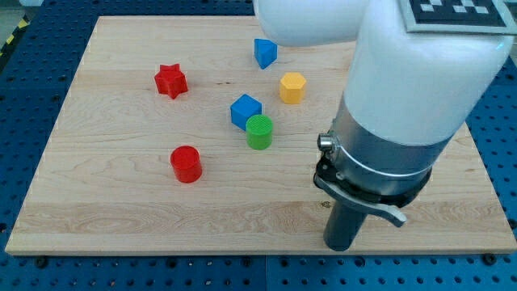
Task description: Move the green star downwards
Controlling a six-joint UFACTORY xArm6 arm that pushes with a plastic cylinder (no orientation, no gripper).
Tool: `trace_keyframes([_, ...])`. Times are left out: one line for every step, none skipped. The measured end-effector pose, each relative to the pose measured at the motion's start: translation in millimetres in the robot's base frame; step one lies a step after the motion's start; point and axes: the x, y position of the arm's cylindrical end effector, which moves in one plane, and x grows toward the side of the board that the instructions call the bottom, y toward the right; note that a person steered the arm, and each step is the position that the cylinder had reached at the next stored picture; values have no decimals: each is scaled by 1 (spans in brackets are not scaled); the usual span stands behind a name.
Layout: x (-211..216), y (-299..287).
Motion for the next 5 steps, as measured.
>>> trace_keyframes([-8,-35])
trace_keyframes([-42,-43])
trace_keyframes([-82,-43])
trace_keyframes([-121,-42])
trace_keyframes([-130,-39])
